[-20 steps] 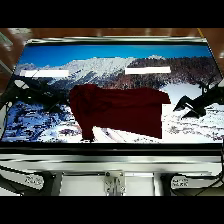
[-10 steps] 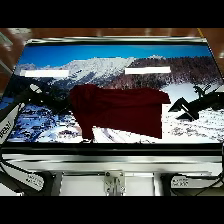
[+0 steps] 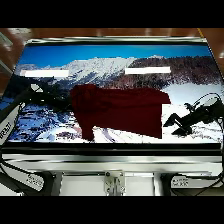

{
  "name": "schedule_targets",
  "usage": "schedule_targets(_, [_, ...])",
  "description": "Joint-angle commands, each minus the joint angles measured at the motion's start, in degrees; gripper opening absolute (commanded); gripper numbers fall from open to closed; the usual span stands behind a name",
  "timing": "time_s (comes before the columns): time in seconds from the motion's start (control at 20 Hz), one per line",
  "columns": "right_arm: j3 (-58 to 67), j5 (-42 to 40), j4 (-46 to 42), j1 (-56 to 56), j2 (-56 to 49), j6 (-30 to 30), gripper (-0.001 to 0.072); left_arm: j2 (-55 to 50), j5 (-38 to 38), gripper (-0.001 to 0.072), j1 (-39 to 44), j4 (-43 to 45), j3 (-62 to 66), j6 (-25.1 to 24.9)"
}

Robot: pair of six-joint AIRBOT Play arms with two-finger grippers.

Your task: Fold the shirts.

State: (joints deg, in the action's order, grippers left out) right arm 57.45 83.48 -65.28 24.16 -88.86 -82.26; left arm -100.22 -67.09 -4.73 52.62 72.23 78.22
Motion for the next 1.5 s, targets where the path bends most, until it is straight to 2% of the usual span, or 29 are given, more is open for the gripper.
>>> schedule_targets(0.0, [-1.6, -0.7, -0.81, -1.09, 0.02, 0.26, 0.0698, 1.4, -1.55, 0.0043, -0.31, 1.81, 0.0, -2.14])
schedule_targets(0.25, [-1.64, -6.08, 0.17, -8.33, -1.97, -1.77, 0.0697, 3.1, -1.53, 0.0043, -1.07, 1.86, 0.0, -2.38])
schedule_targets(0.4, [-1.64, -6.16, 3.74, -11.78, -5.2, -1.68, 0.0695, 4.33, -1.53, 0.0043, -2.16, 1.84, 0.02, -2.58])
schedule_targets(0.45, [-1.62, -6.27, 4.24, -12.87, -5.75, -1.66, 0.0642, 4.76, -1.53, 0.0043, -2.67, 1.84, 0.02, -2.6])
schedule_targets(0.55, [-1.55, -6.78, 6.21, -14.53, -5.75, -1.46, 0.0321, 5.88, -2.45, 0.0043, -4.0, 1.81, 0.26, -3.32])
schedule_targets(0.6, [-1.27, -7.02, 7.17, -14.75, -5.44, -0.94, 0.0103, 6.32, -3.98, 0.0043, -4.83, 1.81, 1.03, -4.09])
schedule_targets(0.65, [-0.52, -6.78, 8.22, -14.67, -4.74, 0.74, 0.0064, 6.86, -5.99, 0.0042, -5.75, 1.81, 2.43, -4.33])
schedule_targets(0.75, [2.91, -6.03, 9.64, -14.45, -1.25, 5.27, 0.0063, 9.42, -8.55, 0.0042, -6.82, 1.81, 6.49, -6.82])
schedule_targets(0.85, [9.92, -6.25, 9.49, -14.21, 4.96, 8.44, 0.0063, 14.23, -7.93, 0.0041, -6.97, 1.31, 12.2, -7.3])
schedule_targets(0.95, [20.15, -7.48, 9.35, -14.23, 12.81, 15.28, 0.0063, 20.9, -3.72, 0.0041, -6.97, -2.73, 19.19, -8.63])
schedule_targets(1.0, [25.79, -9.4, 8.35, -14.23, 16.76, 16.83, 0.0063, 24.61, -0.22, 0.0042, -6.97, -4.92, 22.6, -9.7])
schedule_targets(1.15, [40.54, -24.83, 2.03, -14.27, 29.29, 16.63, 0.0063, 36.85, 13.2, 0.0042, -7.08, -5.95, 31.76, -9.42])
schedule_targets(1.25, [43.78, -36.46, -0.04, -14.27, 35.8, 15.67, 0.0063, 45.0, 23.54, 0.0042, -7.08, -5.92, 33.53, -9.44])
schedule_targets(1.35, [44.81, -41.09, -2.43, -14.27, 41.53, 13.66, 0.0063, 52.19, 32.02, 0.0042, -7.08, -4.48, 33.53, -9.42])
schedule_targets(1.45, [44.81, -39.89, -4.79, -14.27, 45.79, 12.07, 0.0063, 57.61, 34.62, 0.0042, -7.08, -0.46, 33.53, -8.44])
